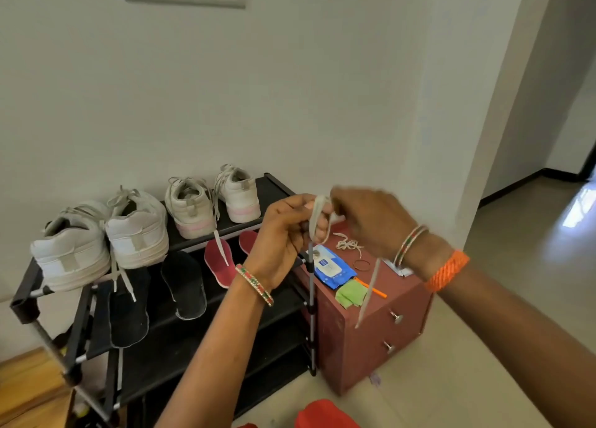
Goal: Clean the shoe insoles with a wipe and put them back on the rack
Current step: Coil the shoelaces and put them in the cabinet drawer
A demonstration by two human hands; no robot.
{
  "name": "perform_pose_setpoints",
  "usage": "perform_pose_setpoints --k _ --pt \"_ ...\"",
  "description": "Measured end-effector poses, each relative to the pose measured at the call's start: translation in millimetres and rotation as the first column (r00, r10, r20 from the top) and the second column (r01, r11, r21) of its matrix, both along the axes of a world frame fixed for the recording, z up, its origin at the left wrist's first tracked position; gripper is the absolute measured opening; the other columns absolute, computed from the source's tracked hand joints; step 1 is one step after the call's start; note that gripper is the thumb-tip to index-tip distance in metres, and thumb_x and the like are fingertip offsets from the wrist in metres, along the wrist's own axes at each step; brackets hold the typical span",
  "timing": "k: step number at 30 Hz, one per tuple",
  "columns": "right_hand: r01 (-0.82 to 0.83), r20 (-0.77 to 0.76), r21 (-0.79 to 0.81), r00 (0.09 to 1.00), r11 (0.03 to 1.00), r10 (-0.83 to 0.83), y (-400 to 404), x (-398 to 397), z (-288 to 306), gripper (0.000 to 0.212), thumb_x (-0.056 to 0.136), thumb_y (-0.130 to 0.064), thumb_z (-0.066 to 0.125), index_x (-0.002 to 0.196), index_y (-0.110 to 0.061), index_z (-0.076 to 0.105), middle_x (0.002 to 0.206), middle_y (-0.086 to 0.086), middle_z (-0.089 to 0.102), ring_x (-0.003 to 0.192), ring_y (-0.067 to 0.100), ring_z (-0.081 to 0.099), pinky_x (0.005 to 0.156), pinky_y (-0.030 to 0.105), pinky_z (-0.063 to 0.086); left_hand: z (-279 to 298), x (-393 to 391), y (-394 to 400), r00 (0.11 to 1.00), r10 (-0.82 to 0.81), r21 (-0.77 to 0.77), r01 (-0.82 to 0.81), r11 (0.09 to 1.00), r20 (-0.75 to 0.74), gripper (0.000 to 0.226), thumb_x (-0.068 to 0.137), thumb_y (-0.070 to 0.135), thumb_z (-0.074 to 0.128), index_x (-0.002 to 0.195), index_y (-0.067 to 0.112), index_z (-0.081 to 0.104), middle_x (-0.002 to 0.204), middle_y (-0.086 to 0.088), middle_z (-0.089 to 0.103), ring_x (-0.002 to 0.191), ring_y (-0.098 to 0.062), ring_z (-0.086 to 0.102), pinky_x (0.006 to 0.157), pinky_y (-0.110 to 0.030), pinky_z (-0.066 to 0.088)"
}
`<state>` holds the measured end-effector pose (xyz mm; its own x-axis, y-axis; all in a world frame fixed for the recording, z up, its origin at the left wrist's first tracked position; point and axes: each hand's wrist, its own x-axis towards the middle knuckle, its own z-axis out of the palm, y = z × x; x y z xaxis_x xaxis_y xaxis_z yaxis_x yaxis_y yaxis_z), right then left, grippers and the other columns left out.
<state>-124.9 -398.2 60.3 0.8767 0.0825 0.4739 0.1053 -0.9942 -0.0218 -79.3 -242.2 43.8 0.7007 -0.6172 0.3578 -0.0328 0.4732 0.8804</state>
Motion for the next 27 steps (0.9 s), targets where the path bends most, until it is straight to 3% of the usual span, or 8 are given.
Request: perform_pose_setpoints --k 3,5,9,14,17,19,23,27 --pt "-0.162 -0.173 -0.053 0.973 0.985 0.151 22 -20 -37 0.016 0.082 -0.022 0.017 0.077 -0.025 0.032 0.059 -0.007 0.036 0.051 0.012 0.038 0.052 0.029 0.027 8 0 0 0.986 0.164 -0.068 -0.165 0.984 -0.031 0.025 0.094 0.001 0.044 0.084 0.004 0.067 0.064 -0.002 0.066 0.057 -0.009 0.062 0.059 -0.018 0.053" --pt "-0.22 -0.213 -0.012 0.954 0.975 0.212 36 -36 -41 0.013 0.093 -0.019 0.031 0.081 -0.024 0.033 0.057 -0.01 0.03 0.047 0.007 0.029 0.052 0.03 0.025 6 5 0 0.938 0.322 0.005 -0.326 0.946 0.127 0.024 0.096 0.002 0.044 0.088 0.006 0.066 0.068 -0.001 0.07 0.064 -0.01 0.067 0.064 -0.02 0.054" --pt "-0.194 -0.038 -0.002 0.98 0.981 0.193 30 -36 1 0.014 0.091 -0.03 0.028 0.085 -0.026 0.041 0.068 -0.006 0.051 0.059 0.018 0.049 0.052 0.031 0.033 -11 4 -2 0.857 0.28 0.227 -0.404 0.886 0.432 0.029 0.095 -0.003 0.045 0.085 0.013 0.067 0.071 0.001 0.07 0.066 -0.009 0.066 0.065 -0.021 0.053" --pt "-0.011 0.105 0.072 0.995 0.997 0.004 1 -13 19 0.013 0.087 -0.013 0.039 0.086 -0.026 0.043 0.071 -0.01 0.051 0.066 0.023 0.05 0.058 0.03 0.031 -1 -10 -9 0.976 0.149 0.098 -0.166 0.981 0.158 0.025 0.095 0.0 0.042 0.09 0.005 0.066 0.07 -0.002 0.071 0.062 -0.01 0.065 0.062 -0.019 0.054" --pt "0.028 -0.064 0.083 0.998 0.996 -0.023 8 -16 -7 0.009 0.091 -0.016 0.042 0.088 -0.017 0.05 0.07 0.004 0.056 0.068 0.031 0.057 0.059 0.035 0.041 5 -15 -12 0.996 0.08 0.002 -0.08 0.997 0.05 0.023 0.095 0.001 0.042 0.092 0.001 0.065 0.072 -0.006 0.071 0.062 -0.011 0.066 0.063 -0.019 0.055" --pt "-0.055 -0.162 0.059 0.985 0.997 0.064 19 -27 -23 0.013 0.095 -0.021 0.039 0.082 -0.021 0.042 0.07 0.004 0.055 0.065 0.028 0.055 0.055 0.032 0.036 5 -14 -14 0.994 0.108 -0.047 -0.108 0.993 -0.008 0.023 0.095 0.0 0.042 0.094 0.001 0.065 0.076 -0.007 0.072 0.066 -0.013 0.068 0.065 -0.02 0.056" --pt "-0.18 -0.238 0.056 0.953 0.982 0.188 36 -48 -15 0.015 0.092 -0.015 0.042 0.082 -0.026 0.038 0.068 -0.004 0.054 0.06 0.017 0.052 0.049 0.025 0.03 -3 -6 -15 0.942 0.306 0.002 -0.309 0.951 0.142 0.025 0.097 0.0 0.042 0.095 0.008 0.065 0.083 -0.004 0.073 0.077 -0.013 0.07 0.071 -0.021 0.055" --pt "-0.14 -0.007 0.074 0.99 0.987 0.14 20 -40 28 0.012 0.09 -0.019 0.04 0.082 -0.027 0.045 0.064 -0.008 0.051 0.058 0.015 0.045 0.054 0.029 0.03 -12 -8 -17 0.885 0.309 0.103 -0.363 0.926 0.349 0.033 0.095 -0.007 0.039 0.088 0.013 0.065 0.072 0.005 0.07 0.069 -0.012 0.066 0.07 -0.025 0.055"
